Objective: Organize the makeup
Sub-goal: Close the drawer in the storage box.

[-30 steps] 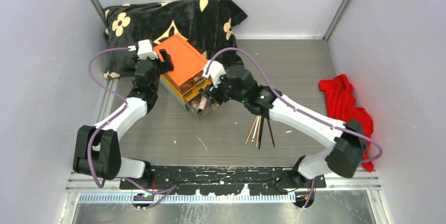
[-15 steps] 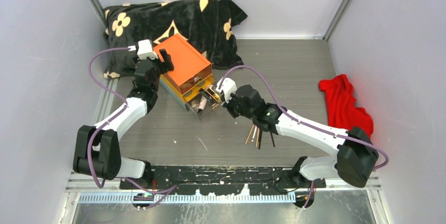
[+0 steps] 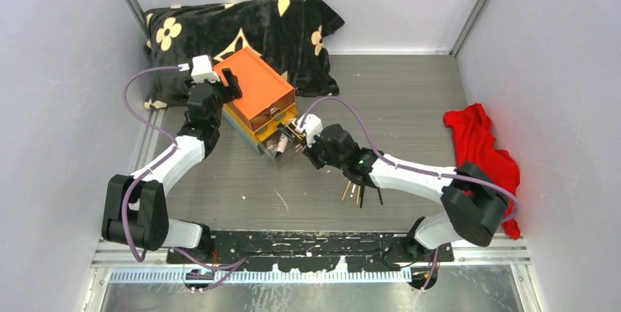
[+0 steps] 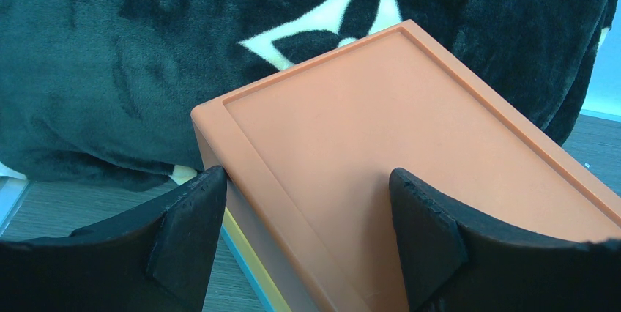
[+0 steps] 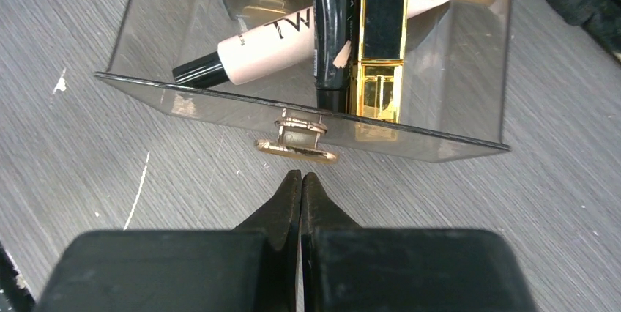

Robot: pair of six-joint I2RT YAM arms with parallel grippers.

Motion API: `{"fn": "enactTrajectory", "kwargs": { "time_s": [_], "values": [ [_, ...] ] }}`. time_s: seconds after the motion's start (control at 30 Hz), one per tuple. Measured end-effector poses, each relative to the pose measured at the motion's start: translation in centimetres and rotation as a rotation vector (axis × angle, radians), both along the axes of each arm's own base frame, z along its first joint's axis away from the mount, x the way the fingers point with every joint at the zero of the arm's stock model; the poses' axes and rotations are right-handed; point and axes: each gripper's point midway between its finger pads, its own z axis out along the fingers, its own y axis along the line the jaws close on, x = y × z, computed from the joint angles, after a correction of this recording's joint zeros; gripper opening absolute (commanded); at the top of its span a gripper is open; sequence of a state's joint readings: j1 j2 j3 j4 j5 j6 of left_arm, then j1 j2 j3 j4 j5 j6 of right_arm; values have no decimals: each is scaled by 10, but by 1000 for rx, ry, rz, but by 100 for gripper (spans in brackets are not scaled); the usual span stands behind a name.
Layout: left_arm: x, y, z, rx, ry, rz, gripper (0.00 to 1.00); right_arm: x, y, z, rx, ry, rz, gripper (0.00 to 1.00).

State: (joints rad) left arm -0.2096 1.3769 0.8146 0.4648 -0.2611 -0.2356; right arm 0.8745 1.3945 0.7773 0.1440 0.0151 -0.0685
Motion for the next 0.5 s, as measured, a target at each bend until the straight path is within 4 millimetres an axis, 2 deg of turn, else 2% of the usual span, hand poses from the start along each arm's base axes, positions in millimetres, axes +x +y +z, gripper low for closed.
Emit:
{"fn": "enactTrajectory", "kwargs": {
  "time_s": [0.17, 0.27, 0.37, 0.5],
  "values": [
    [0, 0, 0, 0, 0, 0, 78, 6, 9, -22, -23, 26, 5, 1],
    [0, 0, 0, 0, 0, 0, 78, 9, 13, -26, -27, 30, 8, 1],
    [0, 0, 0, 0, 0, 0, 78, 16, 20, -21, -19, 17, 9, 1],
    [0, 0, 0, 0, 0, 0, 78, 31, 35, -3, 19, -28, 14, 1]
  ]
}}
